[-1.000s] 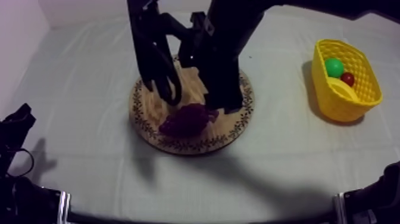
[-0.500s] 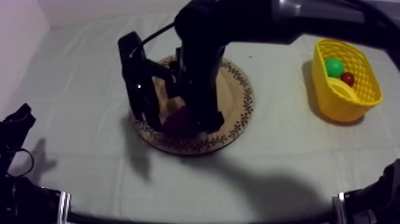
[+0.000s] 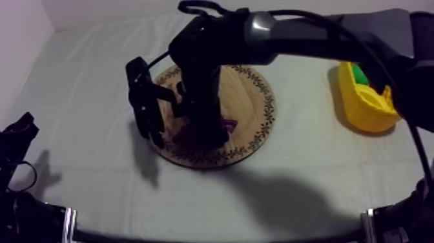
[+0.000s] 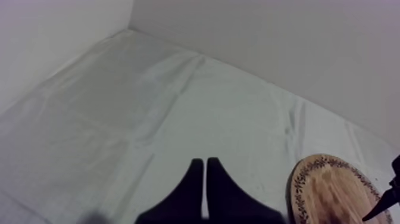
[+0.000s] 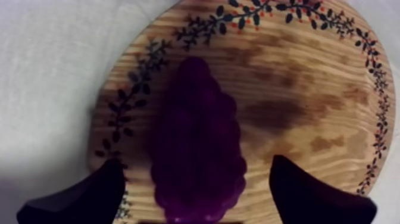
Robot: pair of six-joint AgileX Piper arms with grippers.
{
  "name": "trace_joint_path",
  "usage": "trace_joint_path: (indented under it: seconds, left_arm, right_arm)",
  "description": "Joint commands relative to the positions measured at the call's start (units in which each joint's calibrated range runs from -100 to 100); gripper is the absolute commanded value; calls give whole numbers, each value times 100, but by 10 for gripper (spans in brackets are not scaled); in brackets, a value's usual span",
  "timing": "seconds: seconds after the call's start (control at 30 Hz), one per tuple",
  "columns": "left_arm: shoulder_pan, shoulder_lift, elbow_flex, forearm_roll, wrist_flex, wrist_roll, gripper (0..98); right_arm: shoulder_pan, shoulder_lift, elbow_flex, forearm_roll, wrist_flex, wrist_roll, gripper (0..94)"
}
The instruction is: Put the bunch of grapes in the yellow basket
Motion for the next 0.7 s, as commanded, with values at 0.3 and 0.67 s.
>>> trace_joint_path:
  seconds: [0.3, 0.67]
  left_arm:
    - [-1, 3, 4, 1, 3, 1, 0]
    - [-1, 3, 4, 1, 3, 1, 0]
  right_arm:
    - [68, 490, -220, 70, -81, -41, 721]
    - [58, 585, -283, 80, -91, -99, 345]
